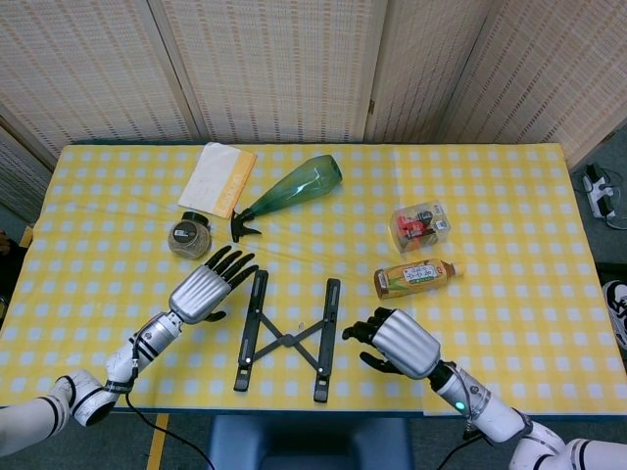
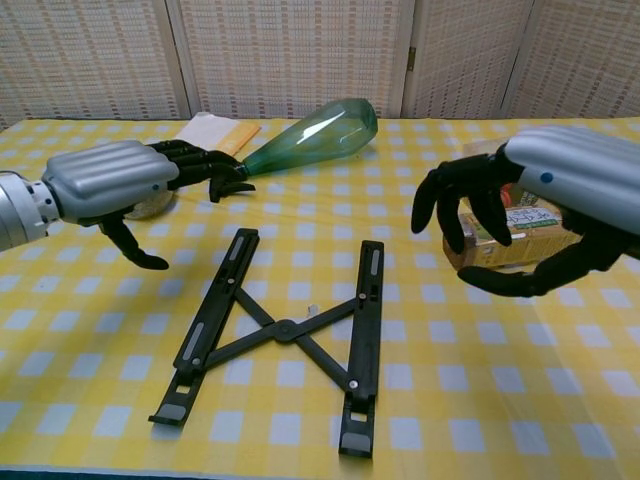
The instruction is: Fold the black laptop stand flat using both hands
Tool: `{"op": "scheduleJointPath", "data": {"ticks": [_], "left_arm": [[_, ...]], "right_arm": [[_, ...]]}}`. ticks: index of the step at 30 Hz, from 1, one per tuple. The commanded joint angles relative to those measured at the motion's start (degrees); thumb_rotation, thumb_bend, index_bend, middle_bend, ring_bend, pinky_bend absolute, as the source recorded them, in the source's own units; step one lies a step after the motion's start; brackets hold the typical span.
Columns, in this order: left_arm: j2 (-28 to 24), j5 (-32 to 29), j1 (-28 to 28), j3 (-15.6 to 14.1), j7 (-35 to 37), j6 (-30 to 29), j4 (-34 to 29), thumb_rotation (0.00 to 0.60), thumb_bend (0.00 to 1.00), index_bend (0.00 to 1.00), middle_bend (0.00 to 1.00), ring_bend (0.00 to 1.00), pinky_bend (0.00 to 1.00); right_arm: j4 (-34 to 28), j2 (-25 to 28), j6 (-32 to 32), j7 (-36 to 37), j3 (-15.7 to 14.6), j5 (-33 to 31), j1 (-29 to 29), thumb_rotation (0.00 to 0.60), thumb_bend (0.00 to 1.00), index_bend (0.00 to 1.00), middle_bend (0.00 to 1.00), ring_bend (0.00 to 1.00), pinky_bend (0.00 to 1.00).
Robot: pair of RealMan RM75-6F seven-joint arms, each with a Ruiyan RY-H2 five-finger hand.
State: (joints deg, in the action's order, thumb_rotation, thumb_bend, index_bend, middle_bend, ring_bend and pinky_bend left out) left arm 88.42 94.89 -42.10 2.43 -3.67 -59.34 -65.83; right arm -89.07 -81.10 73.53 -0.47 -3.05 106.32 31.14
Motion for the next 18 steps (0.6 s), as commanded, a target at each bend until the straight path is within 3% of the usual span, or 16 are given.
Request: {"op": "scheduleJointPath", "data": {"ticks": [1, 8, 18], "left_arm": [[3.0, -1.6, -1.3, 0.7, -0.2, 1.8, 2.5, 0.600, 0.17, 0.00, 0.00, 0.00, 0.00], [6.5, -3.5, -2.5, 1.2, 2.4, 3.3, 4.3, 0.600, 0.16, 0.00, 0.00, 0.00, 0.00], [9.2, -7.6, -2.6, 2.5, -2.7, 4.7, 6.1, 0.600, 0.16, 0.00, 0.00, 0.00, 0.00]], "right_arm": [[2.4, -2.7, -2.5, -2.9, -0.3, 0.2, 0.6, 0.600, 0.37, 0.47, 0.66, 0.75, 0.68], [8.1, -8.1, -5.3, -7.8, 0.1, -0.4, 1.4, 0.600, 0.31, 0.51, 0.75, 0.82, 0.78], [13.8, -12.7, -6.6, -7.4, 0.3, -1.8, 2.4, 0.600, 0.31, 0.54, 0.78, 0.86, 0.82]]}}
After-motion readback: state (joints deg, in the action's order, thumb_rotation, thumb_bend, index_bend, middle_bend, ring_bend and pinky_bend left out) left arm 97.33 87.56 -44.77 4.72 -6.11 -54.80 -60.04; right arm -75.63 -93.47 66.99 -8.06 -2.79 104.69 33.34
